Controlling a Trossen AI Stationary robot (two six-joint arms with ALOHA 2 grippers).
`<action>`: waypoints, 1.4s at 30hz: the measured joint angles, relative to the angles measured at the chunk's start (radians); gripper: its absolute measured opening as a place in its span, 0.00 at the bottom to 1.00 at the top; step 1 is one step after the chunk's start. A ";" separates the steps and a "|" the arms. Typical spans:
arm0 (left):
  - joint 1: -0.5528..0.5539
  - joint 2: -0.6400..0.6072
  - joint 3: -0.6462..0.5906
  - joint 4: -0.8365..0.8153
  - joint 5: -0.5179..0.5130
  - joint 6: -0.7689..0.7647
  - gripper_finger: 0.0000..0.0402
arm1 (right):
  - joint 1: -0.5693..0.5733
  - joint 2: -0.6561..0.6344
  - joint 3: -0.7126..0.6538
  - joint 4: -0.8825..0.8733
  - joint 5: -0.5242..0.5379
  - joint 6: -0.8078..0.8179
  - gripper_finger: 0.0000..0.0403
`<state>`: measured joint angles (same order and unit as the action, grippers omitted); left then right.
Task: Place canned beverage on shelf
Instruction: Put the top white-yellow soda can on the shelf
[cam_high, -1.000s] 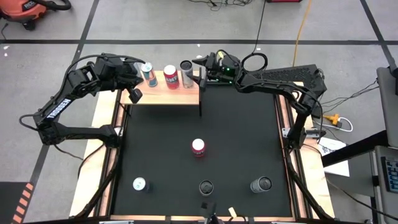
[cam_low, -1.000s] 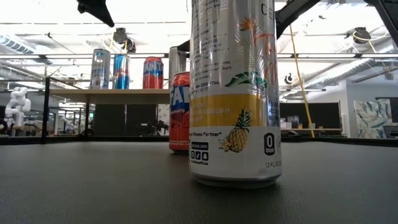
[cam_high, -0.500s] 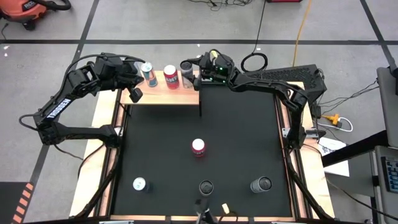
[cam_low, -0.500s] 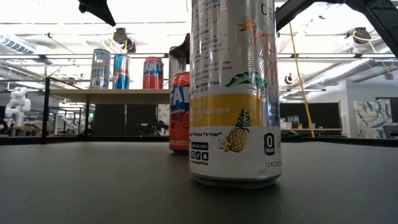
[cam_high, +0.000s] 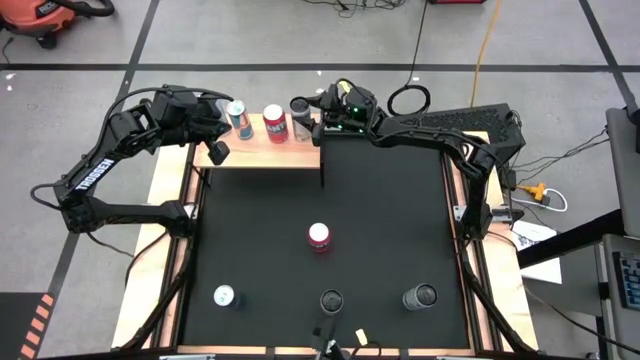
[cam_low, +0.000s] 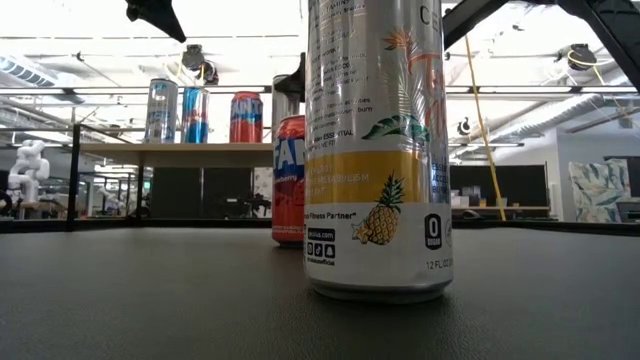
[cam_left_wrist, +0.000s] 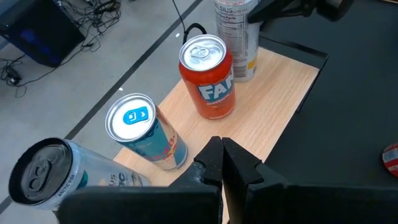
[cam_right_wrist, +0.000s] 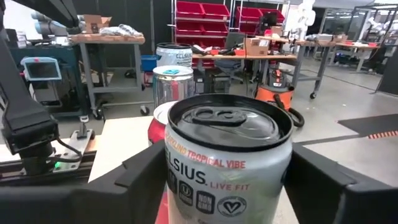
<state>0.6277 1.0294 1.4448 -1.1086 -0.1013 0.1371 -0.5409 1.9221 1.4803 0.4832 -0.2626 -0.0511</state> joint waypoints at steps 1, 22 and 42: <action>0.000 0.000 0.000 0.000 0.000 0.000 0.00 | 0.003 0.000 0.000 -0.001 0.001 -0.006 0.62; 0.000 0.000 0.000 0.000 0.000 0.000 0.00 | 0.121 -0.001 0.000 -0.009 0.449 0.009 0.53; 0.000 0.000 0.000 0.000 0.000 -0.004 0.00 | 0.222 0.002 -0.002 0.081 0.893 0.120 0.53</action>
<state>0.6277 1.0294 1.4448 -1.1084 -0.1013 0.1333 -0.3187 1.9236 1.4784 0.5639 0.6309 0.0689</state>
